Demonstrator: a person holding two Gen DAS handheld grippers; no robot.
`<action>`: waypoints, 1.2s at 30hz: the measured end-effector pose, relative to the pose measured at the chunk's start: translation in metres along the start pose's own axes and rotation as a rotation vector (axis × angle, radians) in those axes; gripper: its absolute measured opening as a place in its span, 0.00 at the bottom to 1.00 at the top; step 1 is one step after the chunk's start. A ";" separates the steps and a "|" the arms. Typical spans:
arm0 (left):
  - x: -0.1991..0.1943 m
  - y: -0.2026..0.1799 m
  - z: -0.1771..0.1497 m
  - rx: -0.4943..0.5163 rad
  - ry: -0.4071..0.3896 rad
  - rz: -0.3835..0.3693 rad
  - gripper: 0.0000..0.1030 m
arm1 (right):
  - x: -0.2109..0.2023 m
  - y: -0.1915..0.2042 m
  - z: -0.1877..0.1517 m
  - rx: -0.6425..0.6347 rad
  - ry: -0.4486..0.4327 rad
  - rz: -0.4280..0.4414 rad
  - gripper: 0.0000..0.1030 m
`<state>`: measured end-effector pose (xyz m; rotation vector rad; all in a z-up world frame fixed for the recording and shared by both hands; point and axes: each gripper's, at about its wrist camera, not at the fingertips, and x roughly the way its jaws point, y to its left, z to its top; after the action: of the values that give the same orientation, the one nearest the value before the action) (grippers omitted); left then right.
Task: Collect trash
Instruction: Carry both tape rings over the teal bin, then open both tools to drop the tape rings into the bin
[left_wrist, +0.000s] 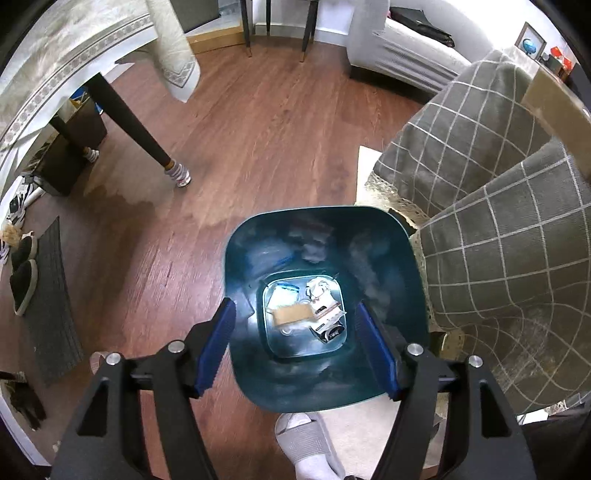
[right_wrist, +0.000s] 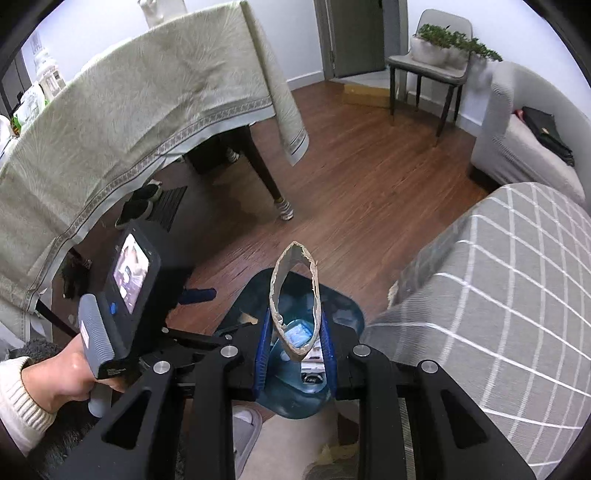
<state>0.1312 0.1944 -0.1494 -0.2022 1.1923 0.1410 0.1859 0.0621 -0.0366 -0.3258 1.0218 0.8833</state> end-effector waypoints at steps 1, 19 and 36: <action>-0.002 0.002 0.000 0.000 -0.003 -0.001 0.67 | 0.003 0.001 0.001 -0.001 0.008 0.001 0.24; -0.074 0.052 0.006 -0.115 -0.194 -0.075 0.43 | 0.075 0.026 -0.008 -0.024 0.203 -0.003 0.24; -0.126 0.043 0.019 -0.119 -0.325 -0.193 0.27 | 0.122 0.032 -0.038 -0.086 0.375 -0.080 0.33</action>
<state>0.0930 0.2407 -0.0289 -0.3826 0.8367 0.0722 0.1656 0.1179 -0.1546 -0.6178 1.3079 0.8110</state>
